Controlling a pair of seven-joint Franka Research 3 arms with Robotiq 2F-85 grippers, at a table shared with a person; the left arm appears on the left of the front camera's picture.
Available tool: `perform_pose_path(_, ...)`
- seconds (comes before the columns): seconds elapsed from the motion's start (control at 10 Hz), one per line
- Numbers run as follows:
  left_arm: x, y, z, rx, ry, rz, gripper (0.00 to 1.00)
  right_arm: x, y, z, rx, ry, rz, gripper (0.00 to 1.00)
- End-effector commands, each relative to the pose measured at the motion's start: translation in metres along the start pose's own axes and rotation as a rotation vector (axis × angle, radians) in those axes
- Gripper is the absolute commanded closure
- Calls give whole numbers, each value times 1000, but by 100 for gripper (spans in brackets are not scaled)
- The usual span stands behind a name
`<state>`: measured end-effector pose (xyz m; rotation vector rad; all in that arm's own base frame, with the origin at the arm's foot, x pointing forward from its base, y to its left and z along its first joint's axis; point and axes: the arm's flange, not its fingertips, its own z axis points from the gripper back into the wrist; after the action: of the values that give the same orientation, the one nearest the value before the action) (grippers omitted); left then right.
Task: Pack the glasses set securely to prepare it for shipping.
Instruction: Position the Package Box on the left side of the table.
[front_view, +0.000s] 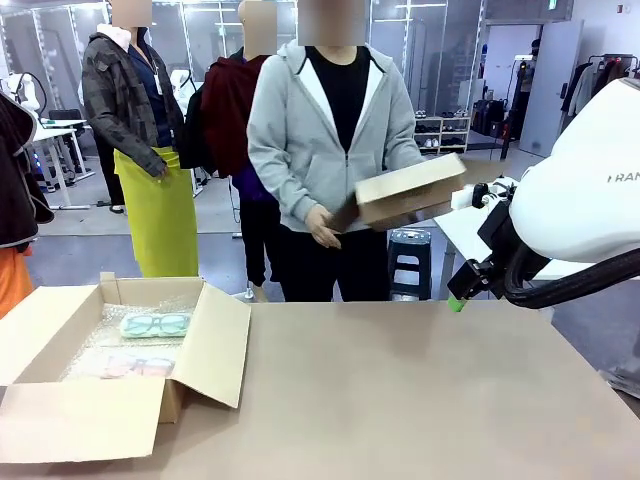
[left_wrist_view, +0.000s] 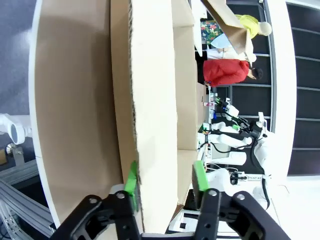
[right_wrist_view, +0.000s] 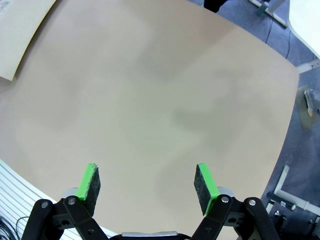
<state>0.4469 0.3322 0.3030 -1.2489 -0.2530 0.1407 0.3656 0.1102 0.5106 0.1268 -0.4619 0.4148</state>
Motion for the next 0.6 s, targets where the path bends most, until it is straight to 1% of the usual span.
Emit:
perform_pose_path(0.0,-1,-12,14,44,-39,-7,0,0,1,1,-7,9,1,5)
perform_pose_path(0.1,9,-23,28,76,-31,-16,33,0,1,1,-7,9,1,5)
perform_pose_path(0.2,22,-45,40,169,14,-69,33,0,1,1,-7,9,1,5)
perform_pose_path(0.3,39,-81,47,284,69,-187,33,0,1,1,-7,9,1,5)
perform_pose_path(0.4,55,-138,42,330,146,-299,33,0,1,1,-7,9,1,5)
perform_pose_path(0.5,62,-190,27,381,241,-404,33,0,1,1,-7,9,1,5)
